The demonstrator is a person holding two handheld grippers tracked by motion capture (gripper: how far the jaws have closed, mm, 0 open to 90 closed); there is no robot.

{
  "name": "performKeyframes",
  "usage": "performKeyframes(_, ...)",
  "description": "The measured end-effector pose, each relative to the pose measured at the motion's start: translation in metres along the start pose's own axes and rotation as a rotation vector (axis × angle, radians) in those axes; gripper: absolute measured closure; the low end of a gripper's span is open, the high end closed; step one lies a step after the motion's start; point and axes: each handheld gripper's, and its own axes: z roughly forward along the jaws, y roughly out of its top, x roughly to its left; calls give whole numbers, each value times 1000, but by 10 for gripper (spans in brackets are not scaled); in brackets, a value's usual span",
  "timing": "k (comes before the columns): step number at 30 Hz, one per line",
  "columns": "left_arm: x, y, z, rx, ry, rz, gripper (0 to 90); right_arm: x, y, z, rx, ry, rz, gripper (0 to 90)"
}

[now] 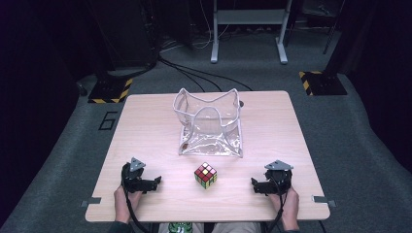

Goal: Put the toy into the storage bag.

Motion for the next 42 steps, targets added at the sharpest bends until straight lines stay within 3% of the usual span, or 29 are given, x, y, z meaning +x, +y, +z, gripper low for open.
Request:
performKeyframes(12,-1,1,1,-1,8,-10,1,0,0,1,5,-7,8,0)
performKeyframes(23,-1,1,1,0,7,-3,2,2,4,-1,9,-45,1,0)
performKeyframes(25,-1,1,1,1,7,-2,2,4,5,-2,-20,-23,27,0)
performKeyframes(30,-1,1,0,7,4,4,2,12,10,-6,-43,32,21,10)
performKeyframes(42,-1,1,0,7,5,6,4,31,28,-12,-35,122,-18,22)
